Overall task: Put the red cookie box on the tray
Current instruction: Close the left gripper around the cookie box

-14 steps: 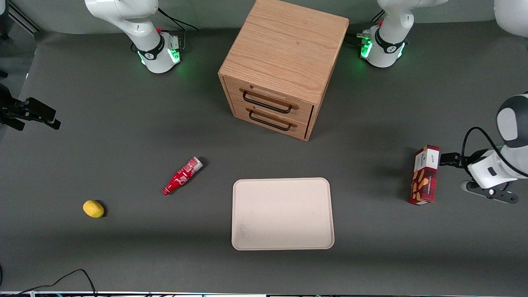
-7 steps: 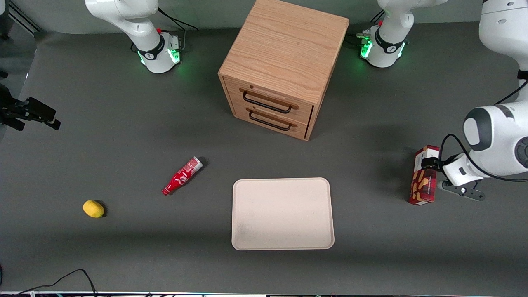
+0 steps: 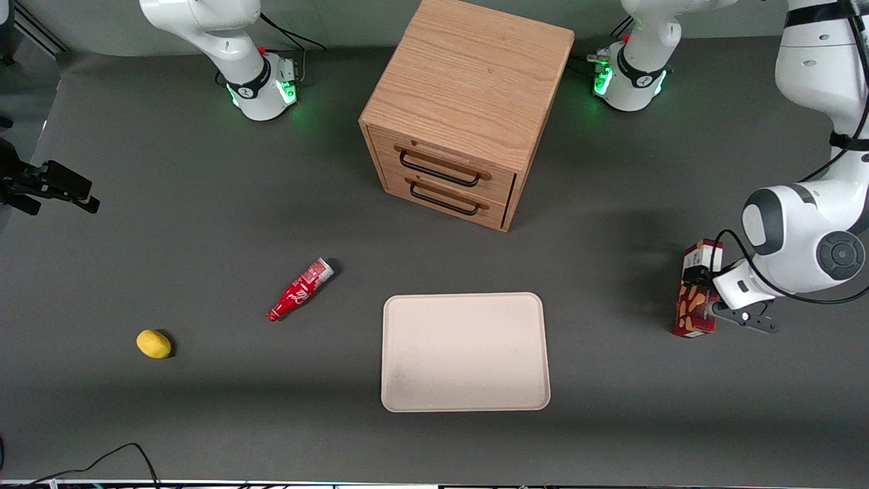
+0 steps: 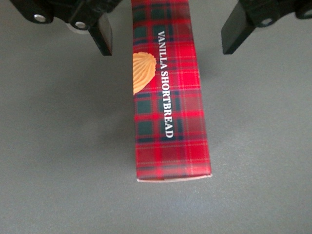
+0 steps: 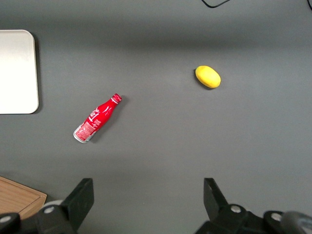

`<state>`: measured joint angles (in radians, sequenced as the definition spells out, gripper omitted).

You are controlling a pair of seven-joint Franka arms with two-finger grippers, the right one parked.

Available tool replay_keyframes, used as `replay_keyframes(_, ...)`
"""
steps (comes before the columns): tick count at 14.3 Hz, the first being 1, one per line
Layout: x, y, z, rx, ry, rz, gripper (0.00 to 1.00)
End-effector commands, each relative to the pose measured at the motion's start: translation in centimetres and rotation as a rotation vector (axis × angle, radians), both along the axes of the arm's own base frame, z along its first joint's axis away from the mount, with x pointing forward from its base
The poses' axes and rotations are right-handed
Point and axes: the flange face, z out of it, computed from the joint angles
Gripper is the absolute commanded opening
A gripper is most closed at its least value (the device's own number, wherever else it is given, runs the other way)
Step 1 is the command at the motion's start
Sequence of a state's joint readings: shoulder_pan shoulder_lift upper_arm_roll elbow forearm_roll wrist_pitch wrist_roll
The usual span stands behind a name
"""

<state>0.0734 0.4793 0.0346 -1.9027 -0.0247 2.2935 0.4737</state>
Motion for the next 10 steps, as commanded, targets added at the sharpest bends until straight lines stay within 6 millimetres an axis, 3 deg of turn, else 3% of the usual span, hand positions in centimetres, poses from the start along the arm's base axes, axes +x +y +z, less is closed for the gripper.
replay_keyframes(1,-0.21,0.10,0.25,-0.010,-0.015,-0.009,1.00)
replay_keyframes(4,-0.21,0.10,0.25,-0.010,-0.015,-0.009,0.95)
replay_keyframes(6,-0.26,0.19,0.28,-0.010,-0.015,-0.007,0.81)
replay_keyframes(8,-0.41,0.17,0.33,-0.011,-0.015,-0.006,0.35)
replay_keyframes(9,-0.43,0.17,0.45,-0.011,-0.017,-0.006,0.00)
replay_keyframes(10,-0.41,0.08,0.63,-0.011,-0.018,-0.007,0.00)
